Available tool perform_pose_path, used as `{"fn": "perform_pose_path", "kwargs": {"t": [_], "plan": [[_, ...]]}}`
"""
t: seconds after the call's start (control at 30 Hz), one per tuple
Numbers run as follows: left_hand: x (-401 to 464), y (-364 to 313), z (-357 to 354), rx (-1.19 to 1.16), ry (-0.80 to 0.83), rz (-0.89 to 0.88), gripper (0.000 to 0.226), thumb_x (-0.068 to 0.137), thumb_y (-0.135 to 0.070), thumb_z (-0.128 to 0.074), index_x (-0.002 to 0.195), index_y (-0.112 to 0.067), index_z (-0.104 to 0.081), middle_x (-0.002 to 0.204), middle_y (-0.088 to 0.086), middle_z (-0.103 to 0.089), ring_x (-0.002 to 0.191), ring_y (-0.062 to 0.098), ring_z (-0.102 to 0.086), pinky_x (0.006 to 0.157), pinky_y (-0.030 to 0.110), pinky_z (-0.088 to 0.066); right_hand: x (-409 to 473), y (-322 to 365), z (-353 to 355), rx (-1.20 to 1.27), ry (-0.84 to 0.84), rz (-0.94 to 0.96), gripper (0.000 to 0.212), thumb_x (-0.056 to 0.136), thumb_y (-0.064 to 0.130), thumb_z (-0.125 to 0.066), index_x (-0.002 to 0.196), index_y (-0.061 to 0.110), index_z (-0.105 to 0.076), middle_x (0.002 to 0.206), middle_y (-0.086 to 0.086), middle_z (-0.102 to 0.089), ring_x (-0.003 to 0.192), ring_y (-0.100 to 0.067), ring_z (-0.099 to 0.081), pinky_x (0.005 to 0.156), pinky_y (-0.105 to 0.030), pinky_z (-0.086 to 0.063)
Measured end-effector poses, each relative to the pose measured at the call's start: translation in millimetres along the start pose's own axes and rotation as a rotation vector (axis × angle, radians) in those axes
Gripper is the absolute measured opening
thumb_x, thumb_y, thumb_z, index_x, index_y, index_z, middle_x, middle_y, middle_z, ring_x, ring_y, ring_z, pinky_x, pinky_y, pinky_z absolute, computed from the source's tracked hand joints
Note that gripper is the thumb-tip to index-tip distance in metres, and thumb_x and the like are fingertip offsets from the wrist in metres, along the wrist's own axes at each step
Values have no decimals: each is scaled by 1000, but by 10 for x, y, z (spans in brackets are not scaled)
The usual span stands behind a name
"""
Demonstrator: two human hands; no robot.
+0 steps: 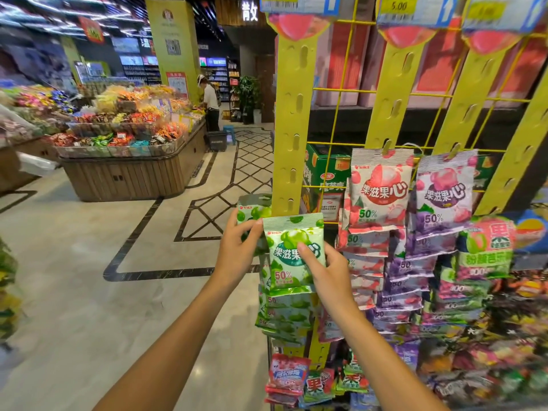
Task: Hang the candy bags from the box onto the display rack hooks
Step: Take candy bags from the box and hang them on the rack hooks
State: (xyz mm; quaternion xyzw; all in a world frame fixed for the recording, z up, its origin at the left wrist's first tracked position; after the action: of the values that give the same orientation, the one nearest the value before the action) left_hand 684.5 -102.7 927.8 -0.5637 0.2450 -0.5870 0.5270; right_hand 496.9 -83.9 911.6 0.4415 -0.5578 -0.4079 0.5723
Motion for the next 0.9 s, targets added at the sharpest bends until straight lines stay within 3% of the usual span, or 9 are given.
{"fn": "perform_pose_path", "kwargs": {"t": [0.13, 0.27, 0.37, 0.43, 0.57, 0.67, 0.77, 0.83, 0.9], "plan": [[-53, -3, 3, -65, -14, -2, 29, 99, -50, -50, 101, -40, -76, 155, -21, -22, 149, -2, -11, 119, 48, -30, 49, -60, -35, -15, 1, -15, 20, 97, 28, -66, 113, 17, -73, 101, 6, -78, 92, -6, -73, 71, -20, -56], [-83, -76, 9, 31, -31, -45, 15, 94, -37, -65, 87, -30, -76, 157, -5, -31, 144, -14, -12, 115, 21, -27, 27, -164, -29, -33, 17, -53, 17, 96, 29, -66, 107, 18, -74, 95, 4, -78, 85, -9, -74, 66, -20, -55], [-56, -14, 22, 94, -27, -66, 1, 88, -38, -74, 86, -38, -74, 155, 8, -36, 151, 17, -22, 118, 46, -31, -5, -215, 3, -73, 24, -56, 14, 96, 29, -66, 102, 20, -73, 88, 7, -77, 80, -3, -73, 65, -19, -54], [-59, -4, 23, 97, -27, -73, 4, 87, -36, -75, 88, -39, -74, 151, 9, -39, 147, 23, -29, 115, 50, -36, -33, -246, 16, -67, 39, -65, 14, 96, 29, -67, 108, 24, -71, 95, 8, -77, 87, -3, -73, 71, -22, -58], [-71, -16, 51, 59, -16, -99, 6, 87, -31, -76, 89, -37, -74, 141, 5, -45, 138, 18, -42, 107, 49, -46, -114, -302, -4, -112, 83, -69, 26, 94, 33, -69, 118, 36, -61, 109, 14, -74, 99, 1, -70, 81, -24, -59], [-100, -26, 69, 102, 9, -82, 8, 88, -31, -74, 90, -39, -73, 152, 5, -38, 146, 11, -30, 112, 37, -41, -204, -353, -16, -215, 87, -33, 33, 92, 32, -71, 119, 44, -56, 114, 17, -69, 105, 1, -66, 86, -25, -57], [-169, -106, 113, 101, -6, -51, 9, 92, -26, -70, 97, -33, -73, 156, -9, -27, 143, -13, -13, 98, 3, -37, -378, -358, -30, -373, 17, 70, 55, 92, 30, -72, 139, 38, -44, 136, 21, -49, 124, 9, -48, 98, -14, -48], [-194, -91, 175, 89, -30, -62, 16, 94, -30, -67, 106, -37, -74, 156, -5, -32, 147, 3, -21, 105, 19, -44, -540, -304, -70, -400, -22, 121, 72, 93, 28, -71, 151, 35, -29, 151, 26, -28, 139, 14, -26, 102, 1, -32], [-216, -97, 240, 88, -76, -59, 23, 96, -27, -63, 110, -43, -72, 159, 3, -31, 151, 12, -17, 111, 27, -41, -637, -238, -111, -365, -32, 182, 77, 94, 22, -70, 154, 35, -25, 157, 26, -18, 146, 9, -16, 104, 2, -26]]}}
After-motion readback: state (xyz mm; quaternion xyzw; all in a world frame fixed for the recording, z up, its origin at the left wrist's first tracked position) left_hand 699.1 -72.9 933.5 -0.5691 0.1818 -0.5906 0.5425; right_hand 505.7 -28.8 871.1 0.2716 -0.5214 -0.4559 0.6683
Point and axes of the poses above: each hand's wrist, its own x-axis towards the middle knuckle, its own z-axis out of the back of the hand, y = z × x, the point moved 1 cm from there along x, towards the middle knuckle
